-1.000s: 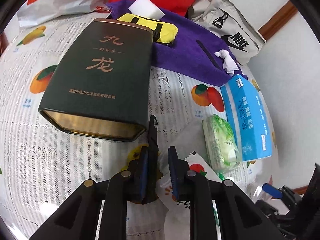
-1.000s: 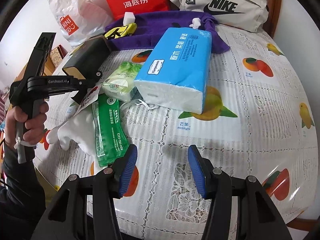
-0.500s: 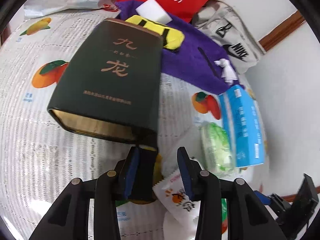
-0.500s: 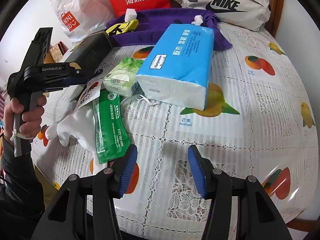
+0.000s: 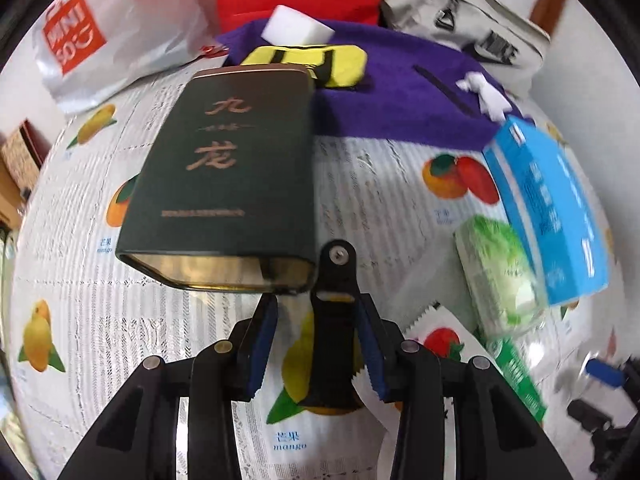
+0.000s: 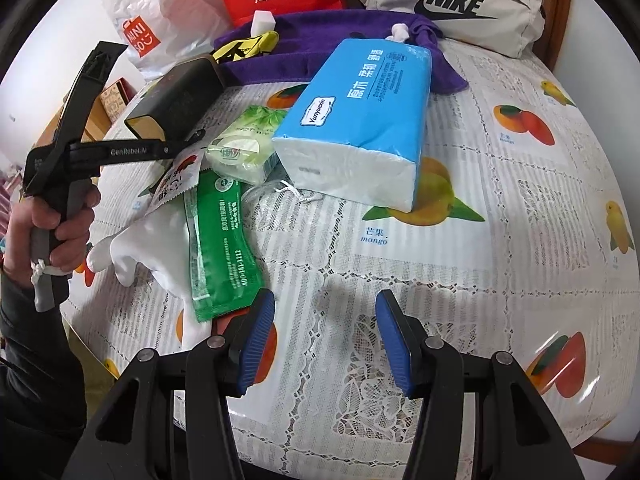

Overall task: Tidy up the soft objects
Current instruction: 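Lift the black watch strap with the left tool while the right tool reaches the green packet, then grasp the green wet-wipe packet with the right tool while the left tool holds the strap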

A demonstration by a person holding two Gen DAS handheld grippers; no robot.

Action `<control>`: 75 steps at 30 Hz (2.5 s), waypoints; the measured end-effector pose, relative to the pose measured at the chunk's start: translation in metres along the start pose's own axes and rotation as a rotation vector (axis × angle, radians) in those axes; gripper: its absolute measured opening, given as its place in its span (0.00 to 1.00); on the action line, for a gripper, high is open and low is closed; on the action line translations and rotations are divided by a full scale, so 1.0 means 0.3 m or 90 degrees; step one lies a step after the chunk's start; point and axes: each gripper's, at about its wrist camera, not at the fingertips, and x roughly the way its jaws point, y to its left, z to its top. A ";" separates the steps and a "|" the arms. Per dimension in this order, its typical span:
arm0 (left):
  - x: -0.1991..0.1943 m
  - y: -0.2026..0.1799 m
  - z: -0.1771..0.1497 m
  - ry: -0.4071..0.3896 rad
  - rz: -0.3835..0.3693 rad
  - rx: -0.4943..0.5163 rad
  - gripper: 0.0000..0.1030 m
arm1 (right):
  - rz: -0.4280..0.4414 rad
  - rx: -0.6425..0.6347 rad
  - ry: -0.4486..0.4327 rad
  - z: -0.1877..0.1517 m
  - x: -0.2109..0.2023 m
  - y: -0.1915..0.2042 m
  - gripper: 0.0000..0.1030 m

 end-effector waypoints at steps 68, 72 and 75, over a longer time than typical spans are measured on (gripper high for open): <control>-0.109 0.153 -0.245 -0.056 -0.075 -0.071 0.20 | -0.031 -0.068 0.000 -0.055 0.018 0.096 0.30; -0.120 0.165 -0.270 -0.058 -0.076 -0.085 0.20 | -0.045 -0.037 -0.009 -0.063 0.025 0.060 0.30; -0.137 0.165 -0.284 -0.060 -0.067 -0.087 0.20 | -0.042 -0.014 -0.017 -0.073 0.016 0.035 0.30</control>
